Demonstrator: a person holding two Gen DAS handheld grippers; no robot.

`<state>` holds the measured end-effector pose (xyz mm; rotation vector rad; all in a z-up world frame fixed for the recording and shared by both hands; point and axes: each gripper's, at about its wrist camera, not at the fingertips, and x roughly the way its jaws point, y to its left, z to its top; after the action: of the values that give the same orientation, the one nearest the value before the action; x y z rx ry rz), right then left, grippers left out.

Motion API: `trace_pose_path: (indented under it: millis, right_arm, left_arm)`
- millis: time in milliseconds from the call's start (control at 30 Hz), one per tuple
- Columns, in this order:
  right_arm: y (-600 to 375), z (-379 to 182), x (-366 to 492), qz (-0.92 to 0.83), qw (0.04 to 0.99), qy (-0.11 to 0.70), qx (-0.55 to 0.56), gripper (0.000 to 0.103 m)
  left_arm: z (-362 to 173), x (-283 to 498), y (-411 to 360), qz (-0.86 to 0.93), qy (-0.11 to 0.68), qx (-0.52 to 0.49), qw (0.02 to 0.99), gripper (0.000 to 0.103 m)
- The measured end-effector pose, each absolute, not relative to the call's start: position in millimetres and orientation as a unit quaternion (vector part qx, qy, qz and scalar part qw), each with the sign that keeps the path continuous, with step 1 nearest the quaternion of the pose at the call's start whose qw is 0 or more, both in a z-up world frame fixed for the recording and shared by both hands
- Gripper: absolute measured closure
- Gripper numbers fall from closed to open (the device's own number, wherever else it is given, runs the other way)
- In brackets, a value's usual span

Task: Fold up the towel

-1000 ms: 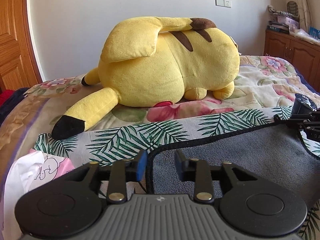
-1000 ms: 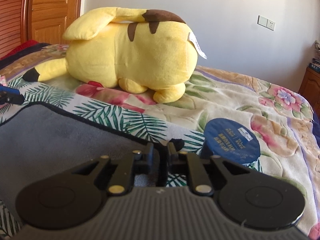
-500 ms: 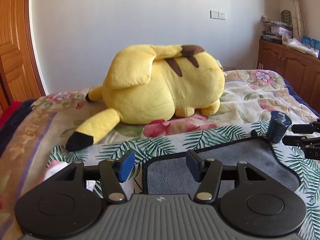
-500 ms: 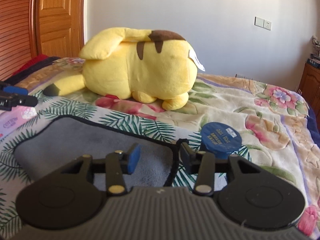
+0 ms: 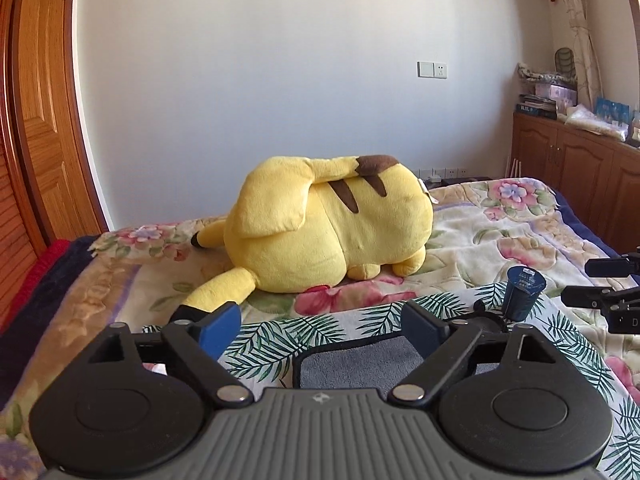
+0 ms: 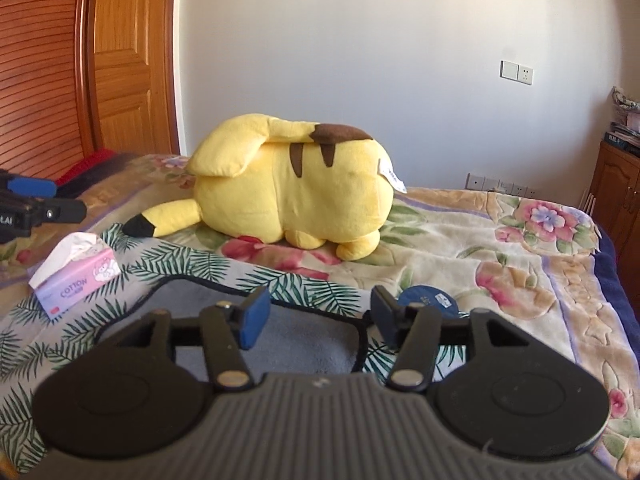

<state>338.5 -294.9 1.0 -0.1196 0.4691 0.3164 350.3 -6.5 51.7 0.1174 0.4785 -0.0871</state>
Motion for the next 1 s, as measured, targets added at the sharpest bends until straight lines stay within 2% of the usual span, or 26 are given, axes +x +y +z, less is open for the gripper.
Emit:
trace_pose_path:
  millis: [67, 233, 400, 500, 1000]
  right_arm:
    - [-295.4, 1.6, 331.3, 0.155, 0.958, 0.234, -0.056, 0.031]
    - [-296.7, 3.0, 315.8, 0.151, 0.959, 0.235, -0.047, 0.024]
    - [-295.5, 6.5, 300.6, 0.15, 0.96, 0.232, -0.049, 0.013]
    - [-295.4, 8.4, 292.6, 0.15, 0.961, 0.226, -0.048, 0.0]
    - [-293.7, 31.2, 236.9, 0.155, 0.962, 0.221, -0.048, 0.0]
  left_arm:
    - [57.1, 344.3, -5.8, -0.043, 0.236, 0.053, 0.969, 0.035]
    - [70.0, 328.3, -7.0, -0.042, 0.227, 0.049, 0.972, 0.028]
    - [81.6, 312.0, -9.1, -0.047, 0.22, 0.048, 0.973, 0.022]
    - [87.3, 301.5, -9.8, -0.051, 0.214, 0.047, 0.974, 0.02]
    - [90.1, 232.2, 3.2, -0.049, 0.229, 0.053, 0.971, 0.019]
